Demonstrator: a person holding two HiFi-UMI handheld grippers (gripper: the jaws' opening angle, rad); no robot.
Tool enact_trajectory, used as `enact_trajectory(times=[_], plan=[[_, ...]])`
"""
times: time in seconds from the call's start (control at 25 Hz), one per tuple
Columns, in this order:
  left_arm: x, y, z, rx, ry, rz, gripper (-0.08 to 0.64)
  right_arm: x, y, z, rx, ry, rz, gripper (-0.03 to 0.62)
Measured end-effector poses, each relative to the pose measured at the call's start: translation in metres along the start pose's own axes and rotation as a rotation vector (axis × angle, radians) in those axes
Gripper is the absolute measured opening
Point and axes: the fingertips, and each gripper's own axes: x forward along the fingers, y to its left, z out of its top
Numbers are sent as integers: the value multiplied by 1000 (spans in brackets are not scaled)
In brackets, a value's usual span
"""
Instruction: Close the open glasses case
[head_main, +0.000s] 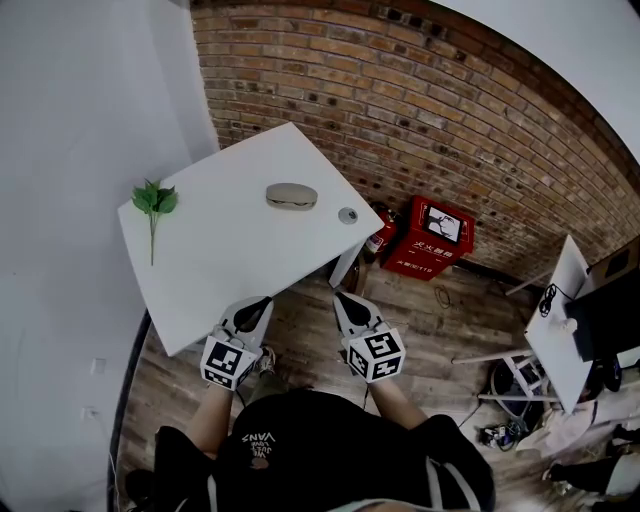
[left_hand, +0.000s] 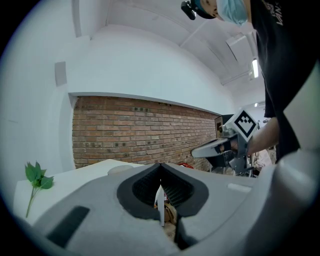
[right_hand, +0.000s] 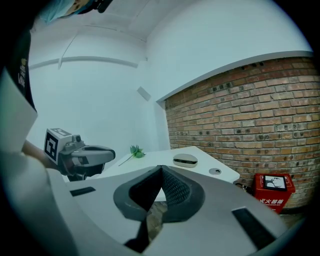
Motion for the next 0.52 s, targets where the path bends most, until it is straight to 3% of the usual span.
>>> enact_trajectory(times=[0.52], plan=[[1, -8, 1, 21, 0, -9, 11, -5, 0, -4, -10, 7, 9, -3]])
